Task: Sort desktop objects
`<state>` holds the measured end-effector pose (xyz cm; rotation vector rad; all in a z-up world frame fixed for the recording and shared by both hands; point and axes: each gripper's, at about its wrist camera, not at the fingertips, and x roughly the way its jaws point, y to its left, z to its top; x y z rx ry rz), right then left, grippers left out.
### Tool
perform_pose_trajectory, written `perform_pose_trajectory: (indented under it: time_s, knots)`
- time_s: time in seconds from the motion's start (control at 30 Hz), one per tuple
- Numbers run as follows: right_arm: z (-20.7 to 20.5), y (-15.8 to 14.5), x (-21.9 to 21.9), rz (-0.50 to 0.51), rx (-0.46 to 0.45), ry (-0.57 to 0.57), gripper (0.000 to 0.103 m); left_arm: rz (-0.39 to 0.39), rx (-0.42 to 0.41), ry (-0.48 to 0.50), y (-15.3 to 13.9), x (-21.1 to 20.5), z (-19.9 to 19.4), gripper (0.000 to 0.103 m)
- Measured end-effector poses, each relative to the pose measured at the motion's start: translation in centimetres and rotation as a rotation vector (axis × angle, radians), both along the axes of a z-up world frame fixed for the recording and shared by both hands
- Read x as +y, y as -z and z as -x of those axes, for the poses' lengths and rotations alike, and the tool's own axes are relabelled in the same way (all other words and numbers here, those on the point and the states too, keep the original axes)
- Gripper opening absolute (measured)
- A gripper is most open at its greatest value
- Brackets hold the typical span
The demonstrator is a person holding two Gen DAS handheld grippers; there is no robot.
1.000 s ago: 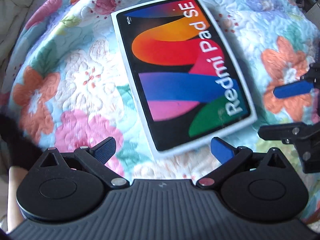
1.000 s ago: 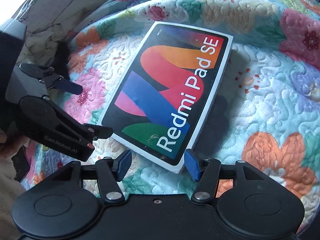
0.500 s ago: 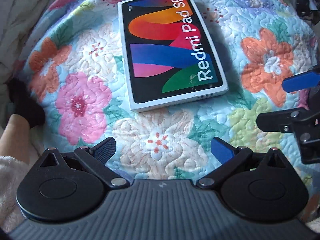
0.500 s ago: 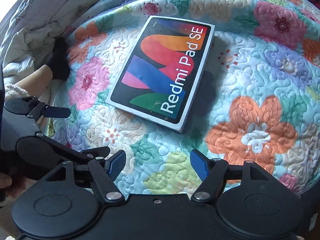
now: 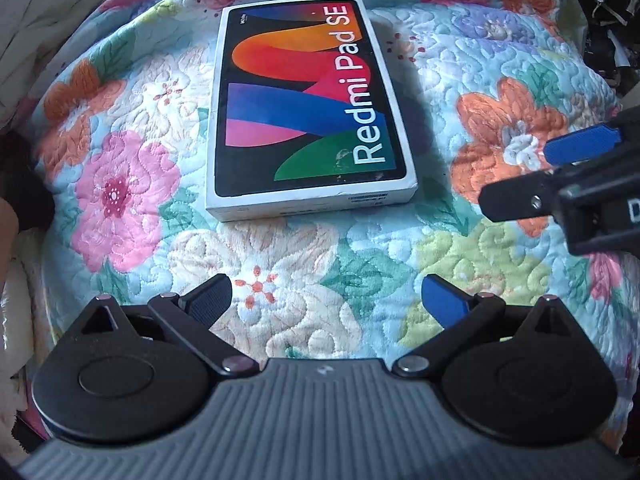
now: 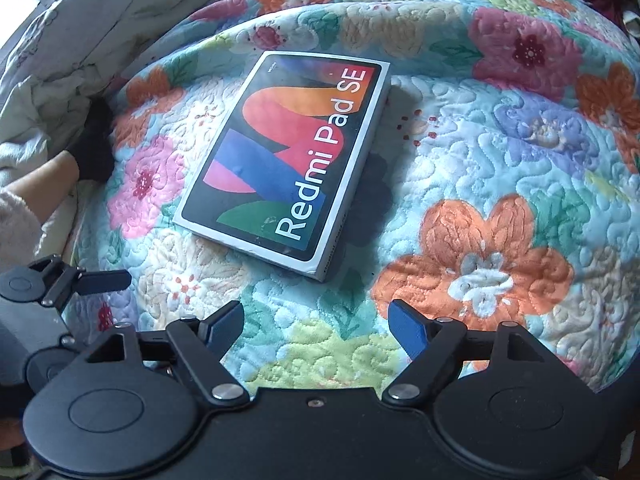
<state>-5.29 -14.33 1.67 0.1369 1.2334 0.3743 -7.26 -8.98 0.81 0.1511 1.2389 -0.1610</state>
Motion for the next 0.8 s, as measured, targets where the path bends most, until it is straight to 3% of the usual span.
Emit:
perform_pose_trajectory:
  time_s: [0.33,0.53,0.8]
  knots:
    - [0.0,1.8,1.6,0.045,0.065,-0.021,0.083,-0.033,-0.003,0.011,0.9,-0.1,0.2,0.103]
    - [-0.2,1.9,2.1,0.069,0.042,-0.004,0.084,-0.046,0.002,0.017,1.2,-0.2,0.2,0.103]
    - [-0.2,1.8,3.2,0.094,0.017,-0.067,0.084,-0.055,0.022,0.023,1.7,0.0,-0.1,0.103]
